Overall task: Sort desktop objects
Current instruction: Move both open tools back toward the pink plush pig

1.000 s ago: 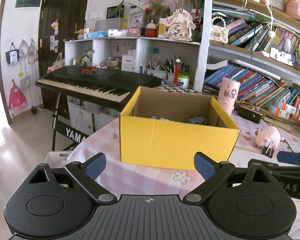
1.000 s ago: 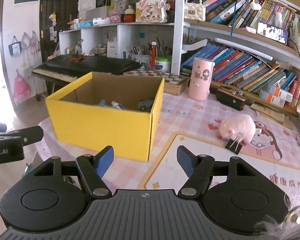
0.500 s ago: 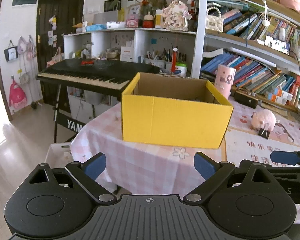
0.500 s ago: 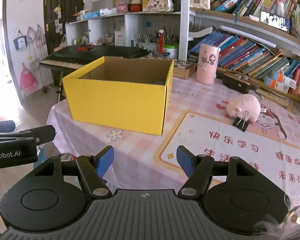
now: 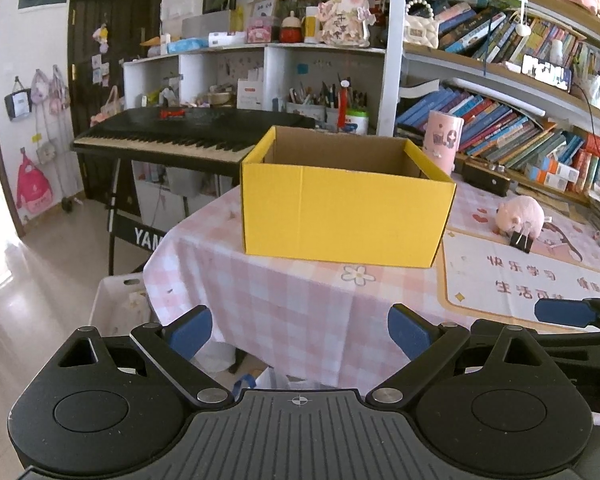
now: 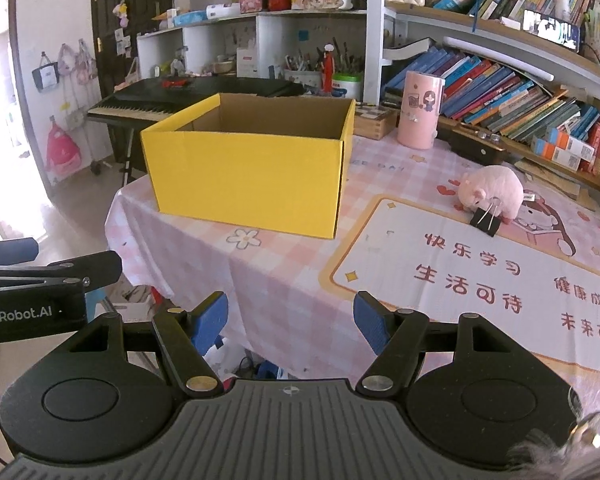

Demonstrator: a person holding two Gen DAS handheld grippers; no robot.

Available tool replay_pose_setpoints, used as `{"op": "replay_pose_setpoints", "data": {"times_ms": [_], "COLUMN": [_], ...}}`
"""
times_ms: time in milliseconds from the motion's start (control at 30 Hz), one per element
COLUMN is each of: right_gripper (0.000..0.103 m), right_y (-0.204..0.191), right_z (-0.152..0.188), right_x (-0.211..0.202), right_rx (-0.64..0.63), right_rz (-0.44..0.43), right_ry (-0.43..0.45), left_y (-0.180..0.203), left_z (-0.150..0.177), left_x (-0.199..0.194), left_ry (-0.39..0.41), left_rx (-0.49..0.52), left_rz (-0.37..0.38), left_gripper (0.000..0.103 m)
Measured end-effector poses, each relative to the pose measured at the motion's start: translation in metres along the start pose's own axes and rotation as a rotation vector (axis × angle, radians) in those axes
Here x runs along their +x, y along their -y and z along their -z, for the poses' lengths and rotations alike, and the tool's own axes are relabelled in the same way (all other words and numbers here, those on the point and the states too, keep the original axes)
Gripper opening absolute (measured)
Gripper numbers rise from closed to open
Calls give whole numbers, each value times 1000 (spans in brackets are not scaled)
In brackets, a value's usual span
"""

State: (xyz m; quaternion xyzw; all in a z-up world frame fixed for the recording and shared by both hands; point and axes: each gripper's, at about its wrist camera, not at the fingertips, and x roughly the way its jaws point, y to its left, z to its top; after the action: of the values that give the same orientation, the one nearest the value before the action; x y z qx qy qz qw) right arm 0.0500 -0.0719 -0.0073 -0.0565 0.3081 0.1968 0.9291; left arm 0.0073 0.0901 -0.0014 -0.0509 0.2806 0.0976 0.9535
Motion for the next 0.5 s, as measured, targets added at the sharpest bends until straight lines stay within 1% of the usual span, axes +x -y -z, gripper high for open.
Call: {"op": "replay_pose_setpoints", "data": {"times_ms": [233,500], "right_gripper": [68,68], "right_y": [3,18], "right_z": [10,20], "right_x": [-6,-15], "right_rx": [10,43], "right_rz": [14,75], "right_ry": [-13,-25], "left_y": [6,25], "left_z": [6,8], "left_x": [-2,3], "left_ry": [-17,-38], "left_rx": [14,51], "left_rz": [23,87], "left_gripper": [96,96]}}
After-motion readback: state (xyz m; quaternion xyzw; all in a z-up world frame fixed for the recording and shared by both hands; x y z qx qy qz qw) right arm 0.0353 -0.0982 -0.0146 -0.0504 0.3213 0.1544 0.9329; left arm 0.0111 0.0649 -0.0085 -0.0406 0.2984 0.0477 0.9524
